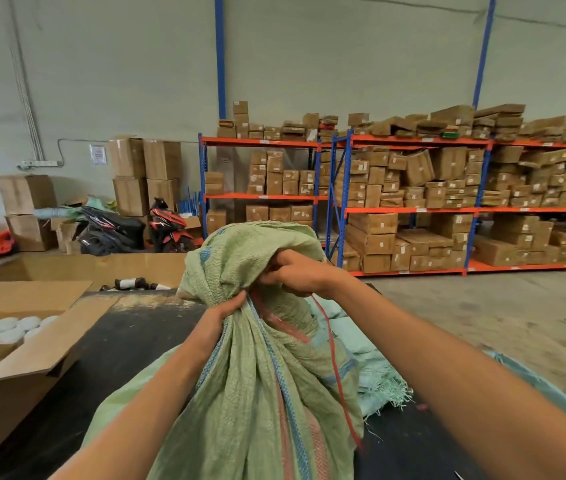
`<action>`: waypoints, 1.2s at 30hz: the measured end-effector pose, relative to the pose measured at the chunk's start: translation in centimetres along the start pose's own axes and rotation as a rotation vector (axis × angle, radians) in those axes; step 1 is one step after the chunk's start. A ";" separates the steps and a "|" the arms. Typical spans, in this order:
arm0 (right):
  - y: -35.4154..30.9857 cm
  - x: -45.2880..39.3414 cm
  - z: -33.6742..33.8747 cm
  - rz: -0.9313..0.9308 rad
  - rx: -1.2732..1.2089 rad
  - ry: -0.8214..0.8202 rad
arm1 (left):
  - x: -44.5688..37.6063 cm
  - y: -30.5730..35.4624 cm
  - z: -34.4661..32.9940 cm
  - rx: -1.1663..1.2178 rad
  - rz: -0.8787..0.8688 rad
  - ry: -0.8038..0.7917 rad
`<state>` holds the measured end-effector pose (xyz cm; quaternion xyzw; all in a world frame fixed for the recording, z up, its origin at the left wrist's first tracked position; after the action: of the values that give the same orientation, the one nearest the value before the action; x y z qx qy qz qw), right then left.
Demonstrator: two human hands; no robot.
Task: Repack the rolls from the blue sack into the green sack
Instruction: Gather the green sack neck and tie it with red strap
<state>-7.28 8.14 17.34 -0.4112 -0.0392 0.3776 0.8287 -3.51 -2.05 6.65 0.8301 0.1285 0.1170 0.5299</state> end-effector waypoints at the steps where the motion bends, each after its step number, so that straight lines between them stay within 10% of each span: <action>1: -0.2 0.3 0.1 -0.004 -0.013 -0.009 | 0.0 0.0 -0.1 0.000 0.003 0.001; 17: -0.3 -2.5 0.0 0.158 0.197 0.074 | -0.9 0.0 -0.1 0.050 0.011 -0.001; 36: 0.5 -3.0 -2.4 -0.183 -0.363 -0.125 | -1.6 0.0 -0.8 -0.083 0.038 -0.098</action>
<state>-8.86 4.77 16.14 -0.5243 -0.1953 0.3121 0.7678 -5.25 -1.91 6.87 0.8143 0.0818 0.0914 0.5674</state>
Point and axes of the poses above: each hand's wrist, its own x-axis away from the middle knuckle, its own z-axis out of the back of the hand, y = z × x, the point moved 10 cm from there along -x, towards the middle knuckle, and after that the axes turned 10 degrees about y, right-handed, at the moved point
